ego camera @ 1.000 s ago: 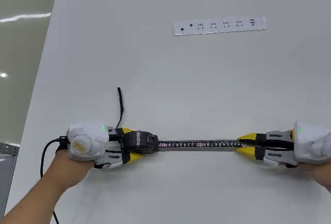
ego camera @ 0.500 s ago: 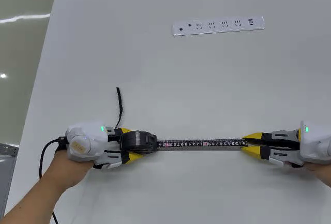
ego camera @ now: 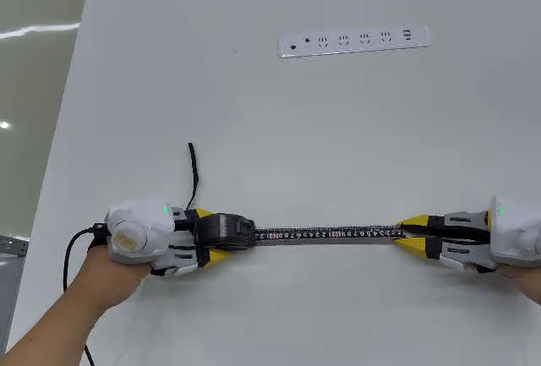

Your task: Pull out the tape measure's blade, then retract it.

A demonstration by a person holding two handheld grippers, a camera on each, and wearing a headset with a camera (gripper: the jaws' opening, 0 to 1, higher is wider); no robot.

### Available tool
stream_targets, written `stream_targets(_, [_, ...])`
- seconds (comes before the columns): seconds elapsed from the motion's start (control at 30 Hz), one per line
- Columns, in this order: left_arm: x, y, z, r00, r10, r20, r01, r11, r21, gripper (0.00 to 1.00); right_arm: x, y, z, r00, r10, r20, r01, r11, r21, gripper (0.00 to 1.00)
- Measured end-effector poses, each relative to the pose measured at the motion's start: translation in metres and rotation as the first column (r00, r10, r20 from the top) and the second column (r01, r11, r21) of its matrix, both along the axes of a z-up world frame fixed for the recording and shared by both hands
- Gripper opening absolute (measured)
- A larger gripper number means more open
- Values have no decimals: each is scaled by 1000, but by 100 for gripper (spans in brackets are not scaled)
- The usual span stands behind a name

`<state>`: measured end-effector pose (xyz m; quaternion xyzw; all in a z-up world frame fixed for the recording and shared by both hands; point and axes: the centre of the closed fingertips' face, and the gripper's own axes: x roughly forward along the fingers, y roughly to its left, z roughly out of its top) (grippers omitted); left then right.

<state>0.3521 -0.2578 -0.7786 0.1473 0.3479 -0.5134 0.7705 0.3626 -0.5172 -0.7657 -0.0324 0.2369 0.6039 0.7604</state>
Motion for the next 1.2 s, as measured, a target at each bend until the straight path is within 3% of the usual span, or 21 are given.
stream_targets(0.2, [0,0,0,1000,1,0,-1,1000,-3,34,0,-10,-1,1000,-12,-4,12,1000,-2,9])
stream_targets(0.63, [0,0,0,1000,5,-4,-5,1000,0,34,0,-8,-1,1000,-19,-4,19,1000,-2,10])
stream_targets(1.2, [0,0,0,1000,4,5,-4,1000,14,34,0,-7,-2,1000,2,12,-1,999,-41,12])
